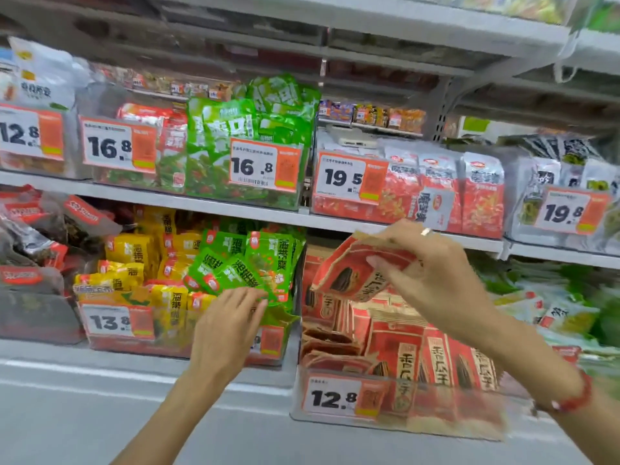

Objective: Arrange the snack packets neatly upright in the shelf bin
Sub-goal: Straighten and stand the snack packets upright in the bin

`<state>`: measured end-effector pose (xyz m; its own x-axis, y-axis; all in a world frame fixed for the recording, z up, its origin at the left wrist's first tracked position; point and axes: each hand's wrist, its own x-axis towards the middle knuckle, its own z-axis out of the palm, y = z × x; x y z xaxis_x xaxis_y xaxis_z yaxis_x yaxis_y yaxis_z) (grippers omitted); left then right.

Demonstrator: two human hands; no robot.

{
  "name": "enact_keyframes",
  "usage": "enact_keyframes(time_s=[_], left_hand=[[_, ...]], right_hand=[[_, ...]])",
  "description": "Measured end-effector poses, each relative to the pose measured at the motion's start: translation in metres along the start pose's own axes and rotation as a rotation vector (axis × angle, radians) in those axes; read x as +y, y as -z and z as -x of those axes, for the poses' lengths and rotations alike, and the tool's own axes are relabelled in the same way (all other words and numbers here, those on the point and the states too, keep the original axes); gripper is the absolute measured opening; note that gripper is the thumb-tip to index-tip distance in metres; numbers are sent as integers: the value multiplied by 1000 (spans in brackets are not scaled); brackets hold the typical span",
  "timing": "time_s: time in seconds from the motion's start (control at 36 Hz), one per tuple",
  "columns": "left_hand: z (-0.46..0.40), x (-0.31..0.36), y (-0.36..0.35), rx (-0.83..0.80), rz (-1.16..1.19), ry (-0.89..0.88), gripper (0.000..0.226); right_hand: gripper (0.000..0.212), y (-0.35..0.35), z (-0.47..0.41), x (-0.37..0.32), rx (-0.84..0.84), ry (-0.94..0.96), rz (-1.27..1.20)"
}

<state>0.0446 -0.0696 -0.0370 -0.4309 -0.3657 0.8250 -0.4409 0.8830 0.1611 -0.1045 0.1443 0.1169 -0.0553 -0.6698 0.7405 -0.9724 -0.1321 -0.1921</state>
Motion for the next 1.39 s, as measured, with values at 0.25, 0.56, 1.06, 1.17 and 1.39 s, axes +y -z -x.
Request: enact_keyframes(time_s=[0.25,0.56,1.06,1.17,1.39], left_hand=[[15,-7,-25,157,63,-82,30],[16,-11,-27,136,102,-38,25],[13,-13,-19,25,136,1,25],[12,-12,-20,28,133,4,26],[13,-13,-19,39,138,0,24]], right_hand=[[13,-45,-16,20,-318,35,179],[14,-57,-31,37,-217,-145,13],[24,-86,-47,43,-872,-273,176],[23,-85,-43,43,-1001,-294,54],[50,-97,-49,53,-657,-346,383]])
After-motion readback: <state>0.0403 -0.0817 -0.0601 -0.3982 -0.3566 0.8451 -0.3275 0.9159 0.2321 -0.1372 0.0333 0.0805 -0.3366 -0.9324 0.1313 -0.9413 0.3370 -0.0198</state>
